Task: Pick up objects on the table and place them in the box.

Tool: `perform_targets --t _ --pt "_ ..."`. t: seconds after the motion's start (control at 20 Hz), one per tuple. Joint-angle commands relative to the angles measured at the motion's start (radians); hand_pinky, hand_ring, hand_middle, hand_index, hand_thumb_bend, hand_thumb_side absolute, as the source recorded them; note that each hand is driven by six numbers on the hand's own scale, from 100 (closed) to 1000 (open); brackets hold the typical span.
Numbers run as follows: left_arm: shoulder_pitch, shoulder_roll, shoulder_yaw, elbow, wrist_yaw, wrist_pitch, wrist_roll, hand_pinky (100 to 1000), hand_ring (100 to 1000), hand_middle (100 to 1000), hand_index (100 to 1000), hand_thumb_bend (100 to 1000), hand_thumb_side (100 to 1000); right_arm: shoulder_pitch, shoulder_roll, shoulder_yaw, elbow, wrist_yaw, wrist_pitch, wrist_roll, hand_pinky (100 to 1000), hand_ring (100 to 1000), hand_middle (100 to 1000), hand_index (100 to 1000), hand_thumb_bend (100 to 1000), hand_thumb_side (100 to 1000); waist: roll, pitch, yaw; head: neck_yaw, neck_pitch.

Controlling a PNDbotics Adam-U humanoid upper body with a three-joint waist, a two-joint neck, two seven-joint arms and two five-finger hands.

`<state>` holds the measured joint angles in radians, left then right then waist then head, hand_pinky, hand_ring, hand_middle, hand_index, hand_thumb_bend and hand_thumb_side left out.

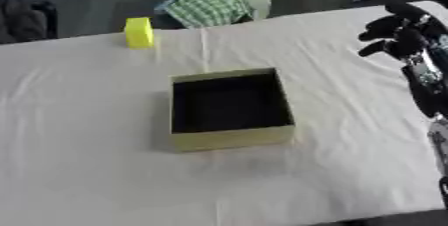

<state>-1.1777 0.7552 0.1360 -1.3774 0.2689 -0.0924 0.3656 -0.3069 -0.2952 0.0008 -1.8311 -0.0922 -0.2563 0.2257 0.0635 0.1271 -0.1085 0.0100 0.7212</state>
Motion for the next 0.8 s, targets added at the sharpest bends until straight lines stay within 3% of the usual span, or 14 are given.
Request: perform_targets --t 0.05,0.45,0.6,0.8 --pt "-0.08 0.016 -0.006 0.242 -0.028 0.02 0.032 841 670 719 786 440 632 -0.009 -0.021 0.003 -0.006 -0.01 0.0 0.007 598 704 679 895 100 654 0.002 -0.018 -0.012 0.012 0.01" --pt "-0.157 -0.033 -0.046 0.866 -0.115 0.069 0.062 873 649 729 805 349 809 -0.014 -0.03 0.007 -0.001 -0.013 0.0 0.011 598 704 679 895 100 653 0.02 -0.031 -0.058 0.027 0.027" --pt "-0.149 -0.044 -0.079 0.976 -0.187 0.094 0.007 881 668 751 826 336 844 -0.017 -0.029 0.008 0.0 -0.013 0.002 0.013 598 704 679 895 100 655 0.026 -0.027 -0.071 0.029 0.026" --pt "-0.13 -0.062 -0.11 1.029 -0.34 0.151 -0.118 885 689 767 847 332 868 -0.023 -0.026 0.011 0.0 -0.012 0.003 0.016 598 704 679 895 100 654 0.03 -0.023 -0.08 0.028 0.027"
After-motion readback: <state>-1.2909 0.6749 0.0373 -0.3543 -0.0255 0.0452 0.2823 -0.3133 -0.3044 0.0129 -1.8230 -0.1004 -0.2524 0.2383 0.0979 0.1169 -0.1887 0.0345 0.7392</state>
